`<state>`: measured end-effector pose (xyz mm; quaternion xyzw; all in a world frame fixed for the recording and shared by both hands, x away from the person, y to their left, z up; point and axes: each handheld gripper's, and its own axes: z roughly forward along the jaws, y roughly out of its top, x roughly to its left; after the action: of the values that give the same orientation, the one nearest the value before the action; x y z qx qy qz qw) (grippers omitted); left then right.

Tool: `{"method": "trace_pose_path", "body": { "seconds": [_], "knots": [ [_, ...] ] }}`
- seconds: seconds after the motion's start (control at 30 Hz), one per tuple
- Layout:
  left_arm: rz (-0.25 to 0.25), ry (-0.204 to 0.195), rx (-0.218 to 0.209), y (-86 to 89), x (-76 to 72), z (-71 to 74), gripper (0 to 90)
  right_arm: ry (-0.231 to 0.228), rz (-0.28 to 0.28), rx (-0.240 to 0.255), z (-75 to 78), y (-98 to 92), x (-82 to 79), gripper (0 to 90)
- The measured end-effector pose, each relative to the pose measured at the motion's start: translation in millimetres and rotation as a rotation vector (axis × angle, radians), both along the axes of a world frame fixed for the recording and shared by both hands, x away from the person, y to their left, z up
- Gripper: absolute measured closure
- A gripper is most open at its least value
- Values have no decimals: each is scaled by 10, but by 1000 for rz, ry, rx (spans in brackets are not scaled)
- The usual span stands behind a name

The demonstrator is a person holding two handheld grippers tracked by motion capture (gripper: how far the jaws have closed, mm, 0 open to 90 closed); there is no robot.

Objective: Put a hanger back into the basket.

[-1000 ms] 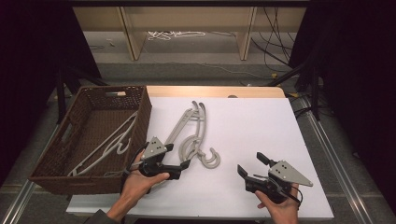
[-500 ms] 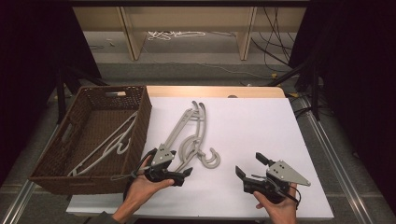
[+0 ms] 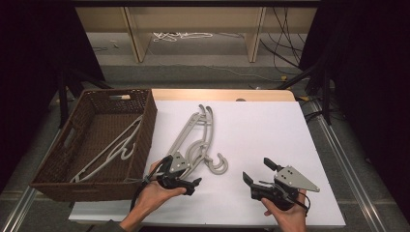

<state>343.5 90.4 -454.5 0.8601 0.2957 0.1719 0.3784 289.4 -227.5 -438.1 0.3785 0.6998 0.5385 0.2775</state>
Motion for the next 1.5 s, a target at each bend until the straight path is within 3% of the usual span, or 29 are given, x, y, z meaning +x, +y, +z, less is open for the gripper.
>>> {"method": "trace_pose_path", "body": {
  "seconds": [0.07,0.13,0.2,0.23,0.27,0.3,0.33,0.47,0.63,0.77,0.87,0.9,1.03,1.2,1.23,1.33,1.37,1.4,1.5],
  "knots": [
    [-15,13,56,-24,36,-11,293,-6,8,-4,-1,0,-1,159],
    [-3,32,71,-66,78,-51,300,-21,11,3,-3,3,5,160],
    [28,52,91,-114,115,-89,358,21,8,13,0,13,-20,160],
    [26,50,130,-125,135,-92,362,24,11,19,0,19,-22,161],
    [23,55,137,-151,147,-106,394,27,11,12,7,17,-28,162],
    [39,95,139,-177,148,-124,404,24,5,-1,13,15,-35,163],
    [40,95,172,-185,159,-118,404,23,10,2,13,21,-36,163],
    [40,138,192,-223,208,-140,460,13,15,8,13,41,-38,166],
    [50,132,239,-236,251,-127,536,14,21,13,13,55,-40,169],
    [48,160,313,-225,308,-156,603,15,23,7,11,52,-39,175],
    [56,146,286,-233,344,-170,619,12,25,9,10,55,-36,177],
    [68,158,277,-236,351,-176,619,13,24,5,9,56,-36,178],
    [68,170,299,-203,385,-153,699,11,27,8,9,55,-36,182],
    [81,192,232,-155,402,-117,735,8,24,10,10,52,-33,184],
    [82,214,202,-137,407,-104,750,19,16,-1,14,46,-38,183],
    [88,216,127,-73,433,-70,791,18,23,14,15,48,-39,185],
    [92,225,111,-50,443,-55,793,13,23,15,12,49,-36,185],
    [95,263,108,-26,445,-16,796,18,18,-1,14,40,-38,185],
    [109,270,67,22,457,20,801,20,17,-1,22,36,-43,185]
  ]
}}
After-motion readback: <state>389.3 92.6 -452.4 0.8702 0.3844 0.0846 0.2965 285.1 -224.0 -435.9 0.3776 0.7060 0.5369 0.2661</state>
